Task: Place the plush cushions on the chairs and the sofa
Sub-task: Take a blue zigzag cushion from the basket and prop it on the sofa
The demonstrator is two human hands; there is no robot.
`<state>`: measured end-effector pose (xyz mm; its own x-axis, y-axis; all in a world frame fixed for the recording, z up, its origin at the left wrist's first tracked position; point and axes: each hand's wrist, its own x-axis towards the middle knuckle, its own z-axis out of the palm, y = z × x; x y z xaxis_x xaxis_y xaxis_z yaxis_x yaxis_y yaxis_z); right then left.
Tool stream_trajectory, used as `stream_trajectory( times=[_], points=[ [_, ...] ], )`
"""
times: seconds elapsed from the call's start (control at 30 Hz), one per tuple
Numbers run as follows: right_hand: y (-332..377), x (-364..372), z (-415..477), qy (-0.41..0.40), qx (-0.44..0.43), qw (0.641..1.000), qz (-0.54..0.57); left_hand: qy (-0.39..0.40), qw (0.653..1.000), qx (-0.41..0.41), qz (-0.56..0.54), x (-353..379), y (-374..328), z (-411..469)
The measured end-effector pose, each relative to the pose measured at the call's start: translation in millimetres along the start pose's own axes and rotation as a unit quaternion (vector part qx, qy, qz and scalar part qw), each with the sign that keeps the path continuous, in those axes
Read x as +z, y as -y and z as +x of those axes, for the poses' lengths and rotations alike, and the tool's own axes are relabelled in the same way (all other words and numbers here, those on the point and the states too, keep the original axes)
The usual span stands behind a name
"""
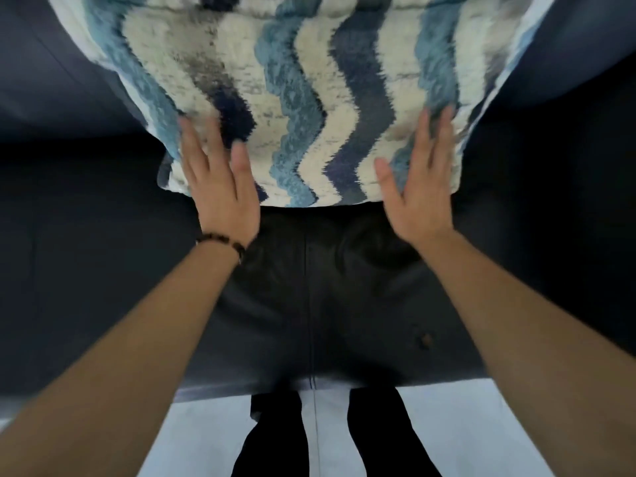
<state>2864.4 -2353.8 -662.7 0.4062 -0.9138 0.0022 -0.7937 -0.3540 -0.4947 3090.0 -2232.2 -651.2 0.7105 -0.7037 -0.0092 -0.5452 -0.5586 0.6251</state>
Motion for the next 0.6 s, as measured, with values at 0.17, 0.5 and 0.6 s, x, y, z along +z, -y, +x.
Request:
stream_trajectory(
  times=[0.17,0.5,0.6],
  points=[
    [46.4,-68.2,-81.7,0.096,-0.008,0.995,0.029,0.126,0.991,-0.012,-0.031,-84.5,-33.9,-109.4],
    [159.1,-306.1,-203.9,0.059,0.084,0.993,0.060,0.148,0.987,-0.021,-0.057,-302.6,-172.5,-194.4],
    [178.6,-373.7,-237.3,-0.015,0.112,0.991,0.078,0.173,0.977,0.005,-0.121,-335.6,-216.2,-201.7]
  ],
)
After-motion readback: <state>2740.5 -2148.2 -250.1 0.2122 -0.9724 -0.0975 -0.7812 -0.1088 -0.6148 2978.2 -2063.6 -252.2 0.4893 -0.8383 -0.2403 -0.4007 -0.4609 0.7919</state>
